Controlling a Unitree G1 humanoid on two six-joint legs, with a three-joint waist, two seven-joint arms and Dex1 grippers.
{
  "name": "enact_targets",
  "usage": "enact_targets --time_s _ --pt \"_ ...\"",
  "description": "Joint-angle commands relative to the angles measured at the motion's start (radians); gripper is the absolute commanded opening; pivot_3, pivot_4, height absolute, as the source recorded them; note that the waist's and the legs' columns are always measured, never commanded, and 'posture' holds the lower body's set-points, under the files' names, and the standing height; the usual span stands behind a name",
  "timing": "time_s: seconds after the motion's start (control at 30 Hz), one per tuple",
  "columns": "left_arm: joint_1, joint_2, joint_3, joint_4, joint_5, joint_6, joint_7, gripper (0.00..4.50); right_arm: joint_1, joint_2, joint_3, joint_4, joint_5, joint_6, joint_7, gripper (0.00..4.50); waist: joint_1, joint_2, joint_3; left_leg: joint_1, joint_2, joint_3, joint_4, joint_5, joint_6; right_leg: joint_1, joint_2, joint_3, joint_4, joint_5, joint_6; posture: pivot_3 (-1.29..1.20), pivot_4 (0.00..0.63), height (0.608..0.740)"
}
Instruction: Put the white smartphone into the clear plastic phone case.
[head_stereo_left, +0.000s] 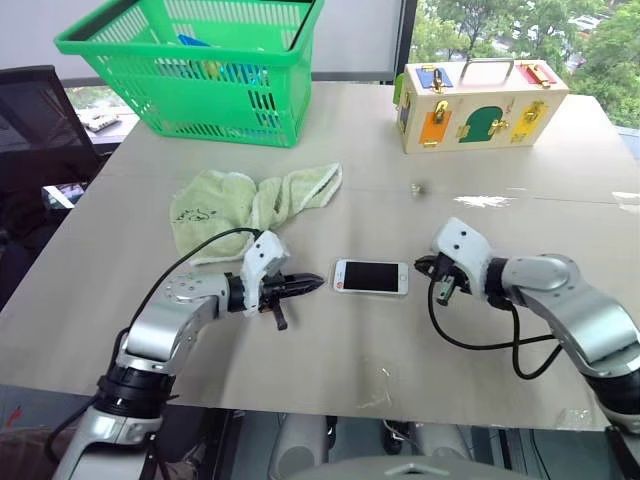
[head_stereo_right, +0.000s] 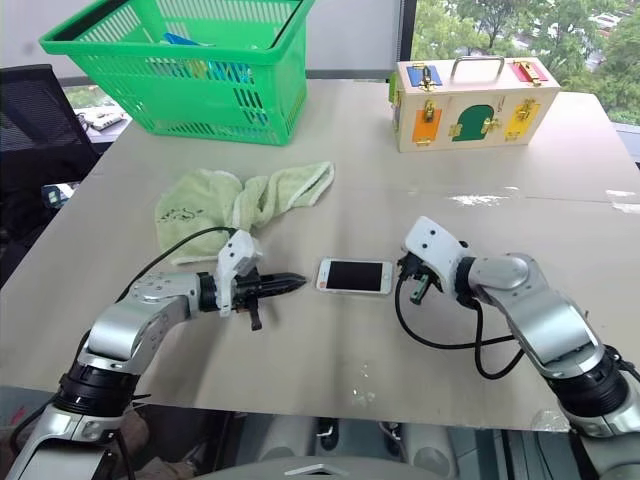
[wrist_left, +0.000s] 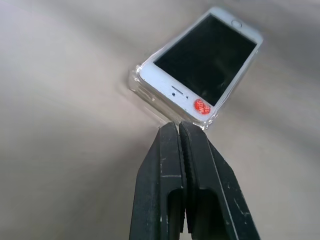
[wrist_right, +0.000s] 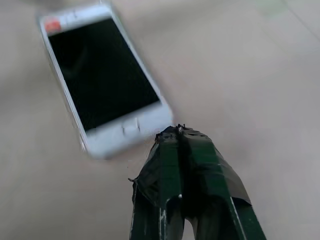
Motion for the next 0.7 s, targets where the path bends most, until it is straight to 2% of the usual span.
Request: enact_targets --time_s 0.03,0.33,0.7 --pt "-0.030 -0.006 -0.014 0.015 0.022 -0.015 -0.007 0.05 0.004 -0.005 0.017 -0.041 -0.010 0.014 -0.020 0.00 0.001 0.000 0.000 0.000 0.000 0.000 0.000 0.000 0.000 0.000 0.000 0.000 0.000 0.000 0.000 0.00 0.150 0.740" --pt "-0.081 -0.027 -0.055 0.091 0.074 -0.041 -0.031 0.05 -0.036 0.015 0.187 0.012 -0.052 -0.005 -0.014 0.00 0.004 0.000 0.000 -0.001 -0.001 0.000 0.001 0.000 0.000 0.000 -0.001 0.000 0.000 0.000 0.000 0.00 0.150 0.740" --pt "-0.109 -0.074 -0.080 0.136 0.108 -0.083 -0.064 0.05 -0.070 0.100 0.212 0.077 -0.072 -0.091 0.005 0.00 0.002 0.000 0.000 0.003 0.000 -0.006 0.004 -0.002 -0.004 0.005 -0.003 -0.002 0.000 -0.002 -0.003 0.00 0.150 0.740"
